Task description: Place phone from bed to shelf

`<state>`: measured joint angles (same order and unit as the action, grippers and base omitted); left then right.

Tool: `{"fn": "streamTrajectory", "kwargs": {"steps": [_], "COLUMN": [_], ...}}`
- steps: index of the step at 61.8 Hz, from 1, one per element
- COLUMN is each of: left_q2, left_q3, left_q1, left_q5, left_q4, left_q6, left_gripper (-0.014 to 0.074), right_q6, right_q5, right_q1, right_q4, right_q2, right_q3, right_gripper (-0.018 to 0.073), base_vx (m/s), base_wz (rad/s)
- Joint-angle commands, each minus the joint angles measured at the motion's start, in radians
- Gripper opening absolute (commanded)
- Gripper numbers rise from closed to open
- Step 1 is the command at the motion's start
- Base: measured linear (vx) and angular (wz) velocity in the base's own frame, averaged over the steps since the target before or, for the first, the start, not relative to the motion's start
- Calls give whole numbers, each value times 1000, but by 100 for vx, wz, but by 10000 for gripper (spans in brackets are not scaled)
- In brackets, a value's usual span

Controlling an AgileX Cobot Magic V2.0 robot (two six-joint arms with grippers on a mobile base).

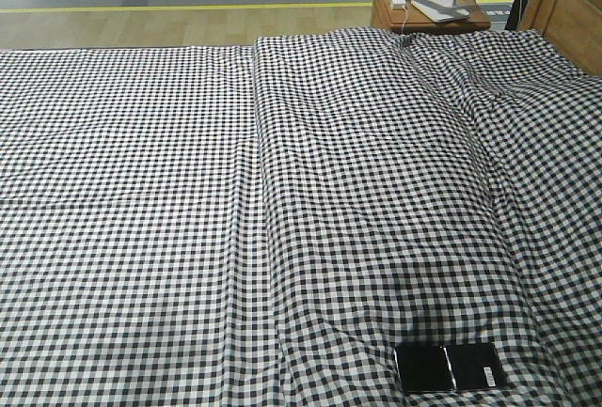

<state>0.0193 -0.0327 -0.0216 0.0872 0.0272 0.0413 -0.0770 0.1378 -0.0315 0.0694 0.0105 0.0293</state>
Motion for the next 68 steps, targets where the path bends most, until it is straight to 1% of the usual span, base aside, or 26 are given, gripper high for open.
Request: {"fn": "streamTrajectory", "kwargs": {"steps": [1, 35, 42, 48, 61, 64, 68], "left_q2": [7, 7, 7, 7, 7, 7, 7], "left_q3": [25, 25, 25, 25, 25, 25, 25], "left_q1": [5, 5, 5, 5, 5, 5, 5], "left_q5": [-72, -72, -72, -72, -72, -72, -72], "left_q4": [10, 10, 10, 10, 10, 10, 10], "left_q6": [-9, -9, -9, -9, -9, -9, -9], "left_gripper": [1, 1, 1, 1, 1, 1, 1], "right_q6": [-9, -9, -9, -9, -9, -9, -10], "right_q5": [-72, -77, -101, -162, -465, -494, -483], "right_q1": [-3, -3, -3, -3, -3, -3, -3], "right_q4": [-8, -8, -8, -8, -8, -8, -8], "right_q2": [13, 13, 13, 13, 13, 13, 13], "right_q3": [8, 8, 8, 5, -12, -41, -97], "right_gripper": [-5, -5, -5, -5, -5, -5, -5], "base_vx": [0, 0, 0, 0, 0, 0, 0], "base_wz": [0, 0, 0, 0, 0, 0, 0]}}
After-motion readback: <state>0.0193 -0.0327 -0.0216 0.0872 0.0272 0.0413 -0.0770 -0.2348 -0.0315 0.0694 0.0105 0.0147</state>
